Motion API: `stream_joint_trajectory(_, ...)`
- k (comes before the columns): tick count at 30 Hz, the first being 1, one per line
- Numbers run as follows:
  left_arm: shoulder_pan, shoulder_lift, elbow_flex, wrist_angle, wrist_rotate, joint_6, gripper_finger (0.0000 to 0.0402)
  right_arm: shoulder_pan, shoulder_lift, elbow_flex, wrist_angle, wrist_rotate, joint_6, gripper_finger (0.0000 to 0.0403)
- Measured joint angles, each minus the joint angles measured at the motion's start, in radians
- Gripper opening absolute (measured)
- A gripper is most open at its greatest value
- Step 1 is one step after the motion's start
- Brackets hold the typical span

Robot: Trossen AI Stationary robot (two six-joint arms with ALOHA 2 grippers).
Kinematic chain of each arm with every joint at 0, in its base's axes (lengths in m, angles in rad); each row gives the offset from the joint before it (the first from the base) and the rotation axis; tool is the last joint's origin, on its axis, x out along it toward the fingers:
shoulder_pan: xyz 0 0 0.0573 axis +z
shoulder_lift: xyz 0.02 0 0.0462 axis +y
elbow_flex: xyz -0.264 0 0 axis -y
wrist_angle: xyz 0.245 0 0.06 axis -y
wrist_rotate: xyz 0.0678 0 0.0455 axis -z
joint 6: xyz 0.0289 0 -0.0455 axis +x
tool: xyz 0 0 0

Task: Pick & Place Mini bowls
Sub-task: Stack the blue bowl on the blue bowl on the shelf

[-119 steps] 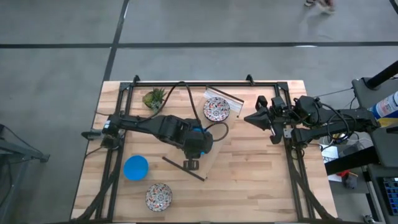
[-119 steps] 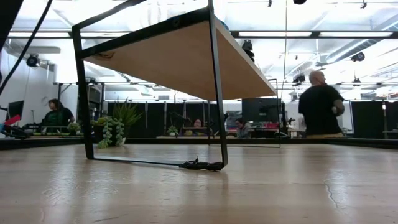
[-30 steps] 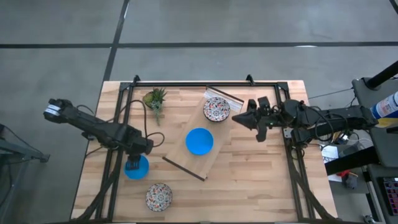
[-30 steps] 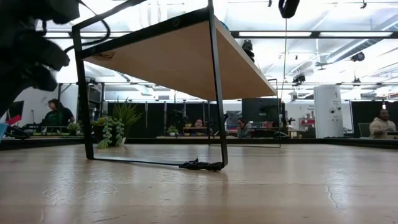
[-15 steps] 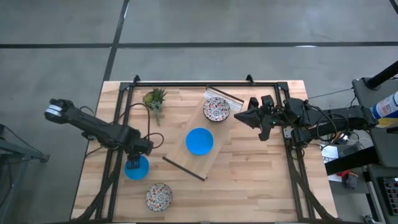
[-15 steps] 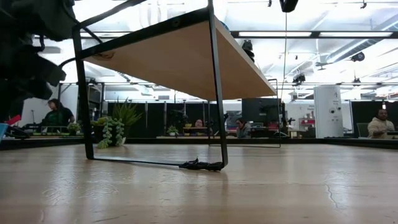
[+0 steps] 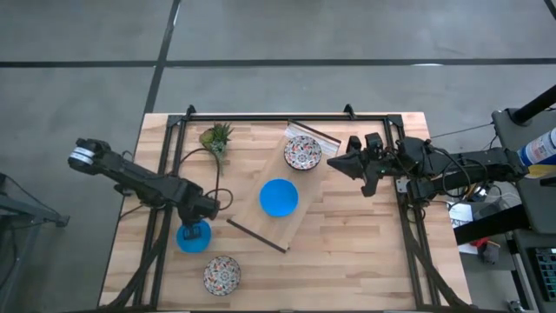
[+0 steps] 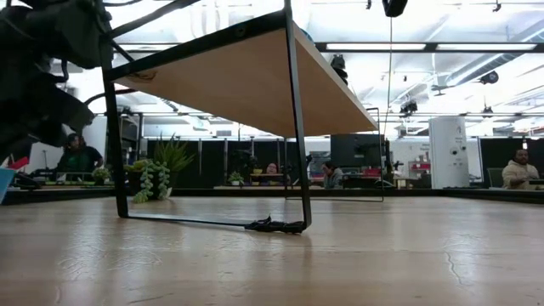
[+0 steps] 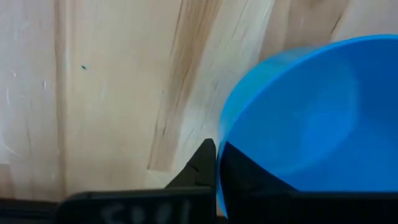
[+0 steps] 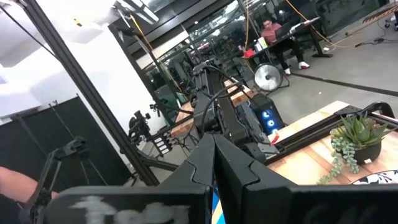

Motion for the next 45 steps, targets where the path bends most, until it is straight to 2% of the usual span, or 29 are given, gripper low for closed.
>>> stream_joint_trajectory(7, 0.0, -0.055, 0.124, -0.179, 0.017, -0.062, 0.0001, 0.0, 0.0, 0.0, -0.001, 0.0, 0.0, 0.0008)
stream_joint_trajectory(15, 0.002, -0.102, 0.443, -0.37, 0.089, -0.211, 0.0001, 0.0, 0.0, 0.0, -0.001, 0.0, 0.0, 0.0008)
stream_joint_trajectory(17, 0.011, -0.101, 0.529, -0.365, 0.078, -0.244, 0.0001, 0.0, 0.0, 0.0, -0.002, 0.0, 0.0, 0.0008)
stream_joint_trajectory(20, 0.046, -0.085, 0.651, -0.326, -0.003, -0.31, 0.0, 0.0, 0.0, 0.0, -0.001, 0.0, -0.014, 0.0008)
stream_joint_trajectory(25, 0.151, -0.017, 0.819, -0.256, -0.058, -0.357, 0.0, 0.0, 0.0, 0.0, 0.001, 0.001, -0.04, 0.0008)
stream_joint_trajectory(30, 0.248, 0.092, 0.961, -0.251, -0.058, -0.289, 0.0, 0.0, 0.0, 0.0, 0.001, 0.0, -0.041, 0.0008)
stream_joint_trajectory(35, 0.339, 0.216, 1.071, -0.252, -0.013, -0.237, 0.0, 0.0, -0.002, 0.0, 0.003, 0.0, -0.042, 0.0008)
stream_joint_trajectory(45, 0.41, 0.458, 1.263, -0.246, 0.008, -0.121, 0.0, 0.0, -0.008, 0.002, 0.125, -0.008, -0.06, 0.0008)
